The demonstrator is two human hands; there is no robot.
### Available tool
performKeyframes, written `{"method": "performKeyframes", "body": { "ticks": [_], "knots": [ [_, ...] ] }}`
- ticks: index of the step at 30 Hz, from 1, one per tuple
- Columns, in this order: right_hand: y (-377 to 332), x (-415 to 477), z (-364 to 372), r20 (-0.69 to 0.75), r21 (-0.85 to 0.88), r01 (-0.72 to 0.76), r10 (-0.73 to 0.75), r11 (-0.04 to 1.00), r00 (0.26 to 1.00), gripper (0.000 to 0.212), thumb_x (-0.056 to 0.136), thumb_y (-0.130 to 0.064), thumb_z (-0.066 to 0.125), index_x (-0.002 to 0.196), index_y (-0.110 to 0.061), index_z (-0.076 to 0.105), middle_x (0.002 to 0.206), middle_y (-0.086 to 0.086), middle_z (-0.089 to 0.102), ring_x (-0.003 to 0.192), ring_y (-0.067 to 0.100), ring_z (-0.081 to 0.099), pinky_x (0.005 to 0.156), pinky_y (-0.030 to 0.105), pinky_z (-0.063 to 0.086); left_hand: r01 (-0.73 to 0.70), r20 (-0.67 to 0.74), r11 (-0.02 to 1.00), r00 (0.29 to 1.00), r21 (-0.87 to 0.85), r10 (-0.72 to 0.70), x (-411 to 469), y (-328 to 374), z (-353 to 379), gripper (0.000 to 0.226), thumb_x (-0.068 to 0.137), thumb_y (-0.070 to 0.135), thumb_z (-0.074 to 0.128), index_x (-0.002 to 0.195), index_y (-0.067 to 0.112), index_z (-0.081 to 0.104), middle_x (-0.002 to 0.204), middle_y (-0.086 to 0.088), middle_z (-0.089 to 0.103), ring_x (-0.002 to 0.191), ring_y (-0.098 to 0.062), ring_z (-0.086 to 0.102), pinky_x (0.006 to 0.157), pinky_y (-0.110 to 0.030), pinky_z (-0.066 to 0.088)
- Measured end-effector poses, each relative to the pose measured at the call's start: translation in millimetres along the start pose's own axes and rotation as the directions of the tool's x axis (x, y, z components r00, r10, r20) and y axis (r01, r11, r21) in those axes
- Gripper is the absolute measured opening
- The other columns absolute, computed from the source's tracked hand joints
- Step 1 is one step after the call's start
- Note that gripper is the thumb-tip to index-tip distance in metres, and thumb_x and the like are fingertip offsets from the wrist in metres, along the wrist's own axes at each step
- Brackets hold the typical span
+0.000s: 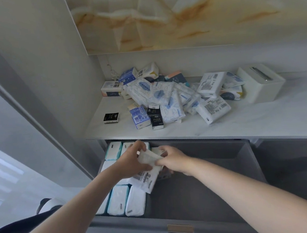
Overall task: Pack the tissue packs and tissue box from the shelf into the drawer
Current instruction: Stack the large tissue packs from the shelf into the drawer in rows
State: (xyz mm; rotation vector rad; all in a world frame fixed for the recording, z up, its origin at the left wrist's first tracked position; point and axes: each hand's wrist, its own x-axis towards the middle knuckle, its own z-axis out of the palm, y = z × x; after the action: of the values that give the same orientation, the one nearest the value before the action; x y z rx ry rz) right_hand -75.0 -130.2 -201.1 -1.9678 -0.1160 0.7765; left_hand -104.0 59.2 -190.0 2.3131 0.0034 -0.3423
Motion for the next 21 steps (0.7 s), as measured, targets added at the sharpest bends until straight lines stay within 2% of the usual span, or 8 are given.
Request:
{"method": "performKeyframes", "body": {
  "ticks": [3,6,8,10,13,15,17,21],
  "knots": [
    [-0.4,-0.1,-28.0,0.075,-0.09,-0.04,0.047,0.995,0.996,0.04,0.082,-0.015,0.071,0.12,-0.016,0.062,0.102,0.007,0.074,0.059,0.013,0.063,0.041,0.023,0.034,-0.058,0.006,0.992,0.998,-0.114,0.059,-5.4,9.5,5.6,0.055,0.074,0.014,0.084,0.106,0.031,0.043,0.119,0.007,0.05,0.095,-0.015,0.061,0.061,-0.024,0.058],
    [2.4,-1.5,-45.3,0.096,-0.185,-0.076,0.095,0.98,0.991,0.04,0.083,-0.008,0.067,0.118,-0.018,0.049,0.103,0.01,0.072,0.06,0.017,0.067,0.038,0.023,0.033,-0.078,0.076,0.991,0.993,-0.113,0.086,-3.2,13.1,13.3,0.074,0.077,0.015,0.081,0.13,0.042,0.037,0.12,0.007,0.051,0.098,-0.011,0.063,0.072,-0.023,0.058],
    [8.2,0.7,-47.6,0.107,-0.306,-0.079,0.117,0.949,0.987,0.044,0.083,-0.006,0.066,0.121,-0.016,0.046,0.104,0.012,0.071,0.058,0.016,0.067,0.038,0.024,0.038,-0.097,0.102,0.995,0.99,0.029,0.093,2.0,9.3,18.5,0.074,0.081,0.024,0.078,0.136,0.045,0.034,0.118,0.007,0.055,0.102,-0.008,0.061,0.084,-0.027,0.055],
    [20.0,4.3,-43.8,0.12,-0.442,-0.067,0.133,0.894,0.984,0.048,0.082,-0.007,0.068,0.125,-0.017,0.048,0.111,0.011,0.068,0.058,0.015,0.068,0.044,0.027,0.05,-0.147,0.112,0.955,0.986,0.258,0.122,6.5,2.5,21.8,0.061,0.086,0.03,0.07,0.138,0.04,0.039,0.12,0.007,0.057,0.112,-0.012,0.054,0.096,-0.031,0.047],
    [44.2,11.6,-30.5,0.079,-0.629,-0.011,0.078,0.777,0.994,0.045,0.073,-0.016,0.078,0.114,-0.024,0.059,0.112,0.003,0.064,0.083,0.019,0.07,0.063,0.03,0.057,-0.241,0.169,0.784,0.97,0.572,0.175,10.3,-11.0,26.5,0.054,0.089,0.037,0.06,0.141,0.031,0.043,0.134,0.003,0.051,0.129,-0.018,0.038,0.107,-0.033,0.033],
    [60.0,19.8,-18.6,0.039,-0.7,0.019,0.011,0.714,0.999,0.046,0.071,-0.024,0.079,0.113,-0.025,0.059,0.117,0.0,0.057,0.101,0.022,0.061,0.079,0.03,0.051,-0.283,0.211,0.704,0.959,0.652,0.19,12.3,-19.6,31.9,0.057,0.088,0.038,0.059,0.143,0.029,0.043,0.143,0.003,0.044,0.136,-0.018,0.031,0.113,-0.035,0.027],
    [72.0,28.9,-6.4,0.017,-0.69,0.044,-0.045,0.722,0.999,0.041,0.076,-0.025,0.075,0.113,-0.024,0.058,0.119,0.001,0.047,0.103,0.025,0.058,0.086,0.033,0.049,-0.308,0.242,0.665,0.951,0.681,0.194,14.9,-25.7,38.6,0.061,0.088,0.039,0.057,0.144,0.026,0.04,0.148,0.003,0.039,0.141,-0.018,0.024,0.117,-0.036,0.022],
    [83.9,37.6,11.2,-0.027,-0.76,0.075,-0.147,0.646,0.989,0.036,0.082,-0.026,0.069,0.114,-0.019,0.053,0.131,0.002,0.031,0.093,0.03,0.06,0.071,0.034,0.044,-0.314,0.253,0.536,0.949,0.784,0.185,20.9,-30.1,52.2,0.066,0.089,0.043,0.051,0.148,0.02,0.033,0.158,-0.003,0.026,0.147,-0.025,0.013,0.121,-0.04,0.014]
  ]
}}
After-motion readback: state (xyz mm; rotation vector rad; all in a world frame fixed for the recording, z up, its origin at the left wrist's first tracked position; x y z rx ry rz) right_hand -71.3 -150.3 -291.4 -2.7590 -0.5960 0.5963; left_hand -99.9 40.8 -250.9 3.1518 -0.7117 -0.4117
